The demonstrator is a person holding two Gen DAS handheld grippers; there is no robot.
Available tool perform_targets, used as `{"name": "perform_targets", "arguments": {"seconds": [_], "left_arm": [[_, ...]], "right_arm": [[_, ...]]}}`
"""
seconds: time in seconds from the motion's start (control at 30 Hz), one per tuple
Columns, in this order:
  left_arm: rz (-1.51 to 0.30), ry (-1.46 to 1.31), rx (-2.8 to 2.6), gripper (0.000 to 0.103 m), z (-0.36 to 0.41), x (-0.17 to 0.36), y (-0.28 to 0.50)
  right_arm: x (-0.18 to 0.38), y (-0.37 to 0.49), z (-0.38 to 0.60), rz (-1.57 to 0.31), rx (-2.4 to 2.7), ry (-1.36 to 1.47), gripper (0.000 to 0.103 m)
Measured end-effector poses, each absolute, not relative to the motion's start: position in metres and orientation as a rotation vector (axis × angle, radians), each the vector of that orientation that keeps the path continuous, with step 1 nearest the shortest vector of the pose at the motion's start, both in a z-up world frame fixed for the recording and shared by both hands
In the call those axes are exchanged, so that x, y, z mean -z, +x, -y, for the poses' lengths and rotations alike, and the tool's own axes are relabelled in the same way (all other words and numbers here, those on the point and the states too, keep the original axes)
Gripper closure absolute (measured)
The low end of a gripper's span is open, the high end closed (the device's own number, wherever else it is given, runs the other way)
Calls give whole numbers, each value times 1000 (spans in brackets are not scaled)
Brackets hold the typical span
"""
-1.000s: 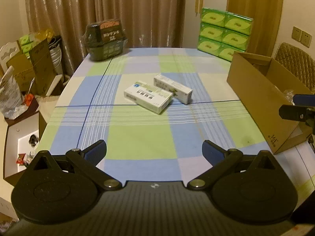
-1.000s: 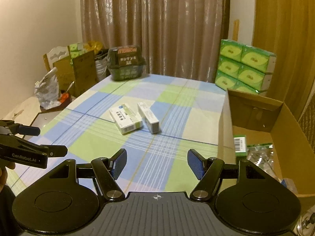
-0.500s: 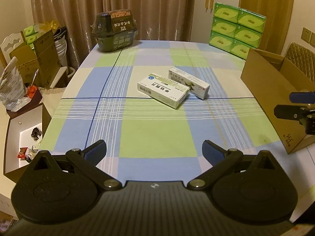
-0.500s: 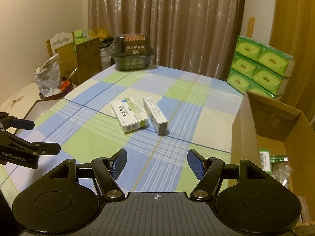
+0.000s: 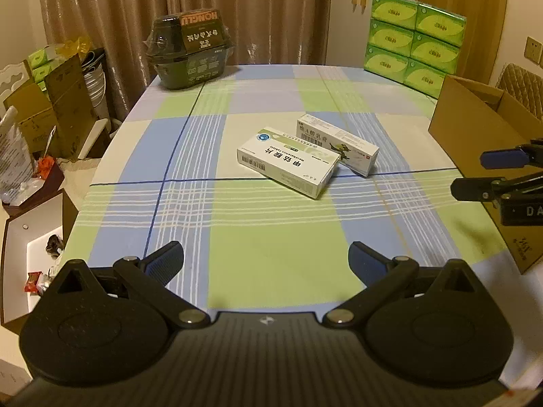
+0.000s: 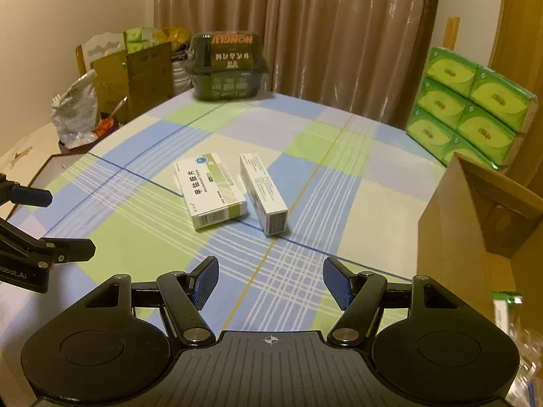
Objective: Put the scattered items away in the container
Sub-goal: 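Move both open tools toward the two white medicine boxes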
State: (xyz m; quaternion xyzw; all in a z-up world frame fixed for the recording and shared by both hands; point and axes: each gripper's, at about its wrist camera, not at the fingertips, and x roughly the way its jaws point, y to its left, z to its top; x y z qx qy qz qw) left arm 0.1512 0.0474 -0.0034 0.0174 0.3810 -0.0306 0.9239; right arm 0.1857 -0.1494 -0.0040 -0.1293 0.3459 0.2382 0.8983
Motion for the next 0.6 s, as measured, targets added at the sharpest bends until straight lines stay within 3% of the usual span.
{"name": "perform_targets", "arguments": {"seconds": [0.6], "left_arm": [[-787, 40, 76, 2, -53, 34, 213]], "right_arm": [[51, 267, 116, -760, -520, -315, 38]]}}
